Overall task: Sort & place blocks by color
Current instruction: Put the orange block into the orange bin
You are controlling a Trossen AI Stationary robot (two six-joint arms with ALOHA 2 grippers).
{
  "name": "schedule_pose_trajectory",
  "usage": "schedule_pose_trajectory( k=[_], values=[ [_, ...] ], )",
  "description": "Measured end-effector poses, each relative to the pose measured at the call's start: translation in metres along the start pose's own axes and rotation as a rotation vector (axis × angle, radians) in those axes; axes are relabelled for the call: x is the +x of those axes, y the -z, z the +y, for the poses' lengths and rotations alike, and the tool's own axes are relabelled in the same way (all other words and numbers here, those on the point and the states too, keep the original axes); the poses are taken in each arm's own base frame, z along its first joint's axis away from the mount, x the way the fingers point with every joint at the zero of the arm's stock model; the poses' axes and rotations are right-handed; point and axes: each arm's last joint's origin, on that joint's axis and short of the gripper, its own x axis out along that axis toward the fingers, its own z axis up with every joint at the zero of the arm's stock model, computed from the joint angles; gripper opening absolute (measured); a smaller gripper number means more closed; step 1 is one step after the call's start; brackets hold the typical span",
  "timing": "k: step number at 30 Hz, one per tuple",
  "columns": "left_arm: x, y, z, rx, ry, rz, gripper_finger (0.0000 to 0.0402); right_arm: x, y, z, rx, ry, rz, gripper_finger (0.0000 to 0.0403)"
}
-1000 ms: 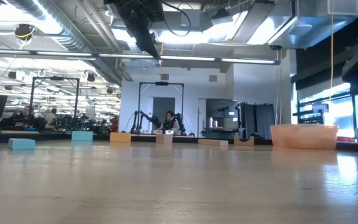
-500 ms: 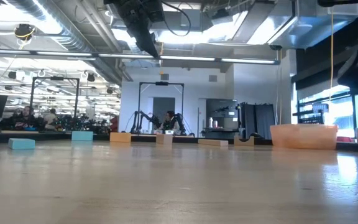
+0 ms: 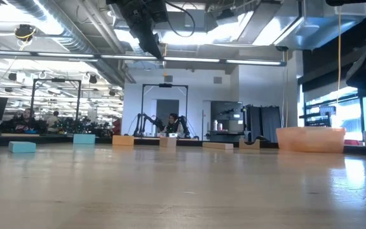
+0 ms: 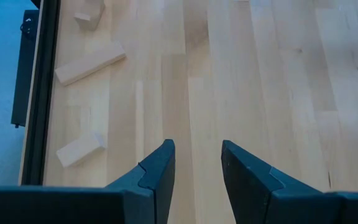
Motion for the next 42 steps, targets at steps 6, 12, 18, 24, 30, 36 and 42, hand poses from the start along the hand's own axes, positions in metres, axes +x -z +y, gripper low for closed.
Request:
schedule_pose_trajectory(
  k=[6, 12, 18, 24, 30, 36, 42],
  values=[
    [0.0, 0.0, 0.0, 0.0, 0.0, 0.0, 0.0121, 0.015, 0.01, -0.001, -0.016, 0.034, 0.038, 0.0217],
    [0.0, 0.0, 0.0, 0.0, 0.0, 0.0, 0.0121, 0.027, 0.015, -0.004, -0.022, 0.055, 0.057, 0.0214],
    [0.0, 0.0, 0.0, 0.0, 0.0, 0.0, 0.0121, 0.035, 0.015, -0.004, -0.024, 0.054, 0.052, 0.0214],
    [0.0, 0.0, 0.0, 0.002, -0.002, 0.001, 0.0121, 0.036, 0.019, -0.01, -0.023, 0.113, 0.088, 0.0214],
    [0.0, 0.0, 0.0, 0.002, -0.003, 0.001, 0.0121, 0.033, 0.017, -0.02, -0.012, 0.194, 0.12, 0.0214],
    [0.0, 0.0, 0.0, 0.002, -0.003, 0.002, 0.0121, 0.032, 0.008, -0.028, 0.013, 0.225, 0.11, 0.0214],
    [0.0, 0.0, 0.0, 0.003, -0.003, 0.001, 0.0121, 0.032, 0.001, -0.034, 0.044, 0.197, 0.145, 0.0214]
  ],
)
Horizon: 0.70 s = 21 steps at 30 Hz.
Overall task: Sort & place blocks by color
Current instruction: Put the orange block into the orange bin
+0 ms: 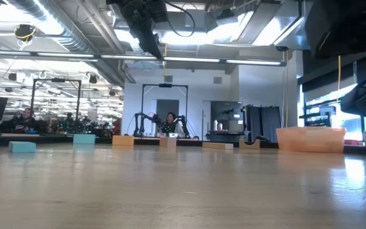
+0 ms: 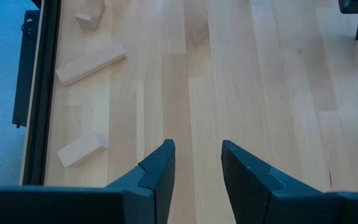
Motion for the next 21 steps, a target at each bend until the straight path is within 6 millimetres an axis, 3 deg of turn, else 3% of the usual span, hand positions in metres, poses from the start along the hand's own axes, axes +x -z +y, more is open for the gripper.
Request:
schedule_pose_trajectory(
  k=[5, 11, 21],
  values=[
    [0.0, 0.0, 0.0, 0.0, 0.0, 0.0, 0.0121, -0.001, -0.005, -0.003, -0.053, -0.061, 0.064, 0.0214],
    [0.0, 0.0, 0.0, 0.0, 0.001, 0.0, 0.0121, -0.018, -0.013, -0.003, -0.041, -0.021, -0.001, 0.0214],
    [0.0, 0.0, 0.0, 0.0, 0.002, 0.0, 0.0121, -0.025, -0.016, 0.017, -0.011, -0.128, -0.038, 0.0214]
  ],
)
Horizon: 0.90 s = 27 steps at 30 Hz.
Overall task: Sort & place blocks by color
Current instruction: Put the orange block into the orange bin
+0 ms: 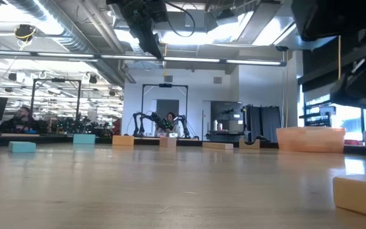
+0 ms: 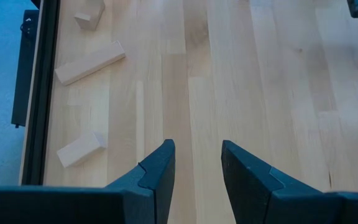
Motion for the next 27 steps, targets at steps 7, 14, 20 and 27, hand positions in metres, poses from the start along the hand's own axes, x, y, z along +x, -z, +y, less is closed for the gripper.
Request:
schedule_pose_trajectory(
  k=[7, 14, 20, 27],
  values=[
    [0.0, 0.0, 0.0, -0.001, 0.001, 0.0, 0.0121, 0.0, 0.001, 0.0, 0.027, 0.004, 0.004, 0.0214],
    [0.0, 0.0, 0.0, -0.007, 0.002, 0.0, 0.0121, -0.001, -0.006, -0.002, 0.257, -0.001, -0.038, 0.0214],
    [0.0, 0.0, 0.0, -0.008, 0.002, 0.001, 0.0121, -0.003, -0.016, 0.003, 0.513, -0.102, -0.084, 0.0214],
    [0.0, 0.0, 0.0, 0.03, 0.003, 0.001, 0.0121, -0.007, -0.032, 0.013, 0.65, -0.272, -0.172, 0.0214]
  ],
)
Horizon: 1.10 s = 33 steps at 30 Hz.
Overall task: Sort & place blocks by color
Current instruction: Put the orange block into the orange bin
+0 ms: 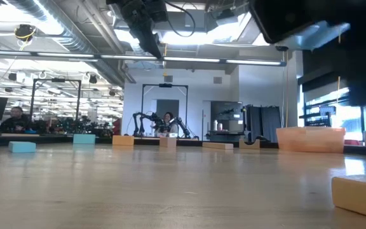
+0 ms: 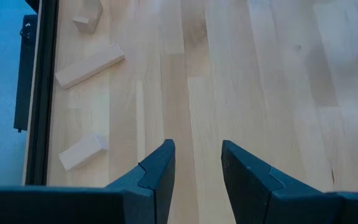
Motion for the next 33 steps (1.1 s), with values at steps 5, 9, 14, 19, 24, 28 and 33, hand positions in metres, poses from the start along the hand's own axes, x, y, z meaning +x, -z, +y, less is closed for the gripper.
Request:
schedule_pose_trajectory(
  k=[5, 9, 14, 19, 24, 28, 33],
  values=[
    [0.0, 0.0, 0.0, 0.045, 0.005, -0.002, 0.0121, -0.001, -0.001, 0.01, 0.003, -0.101, -0.039, 0.0214],
    [0.0, 0.0, -0.001, 0.055, 0.021, -0.013, 0.0121, -0.002, -0.001, 0.015, 0.022, -0.156, -0.041, 0.0214],
    [0.0, 0.0, -0.001, 0.073, 0.022, -0.012, 0.0121, -0.001, -0.004, 0.007, 0.126, -0.067, -0.002, 0.0214],
    [0.0, 0.0, -0.001, 0.072, 0.023, -0.011, 0.0121, -0.011, -0.003, 0.007, 0.211, 0.151, 0.016, 0.0214],
    [0.0, 0.0, -0.001, 0.064, 0.026, -0.006, 0.0121, -0.037, -0.003, 0.018, 0.236, 0.403, 0.002, 0.0214],
    [0.0, 0.0, -0.001, 0.064, 0.027, -0.005, 0.0121, -0.03, -0.004, 0.021, 0.218, 0.413, 0.013, 0.0214],
    [0.0, 0.0, -0.001, 0.064, 0.026, -0.006, 0.0121, -0.015, -0.003, 0.014, 0.19, 0.452, 0.052, 0.0214]
  ],
)
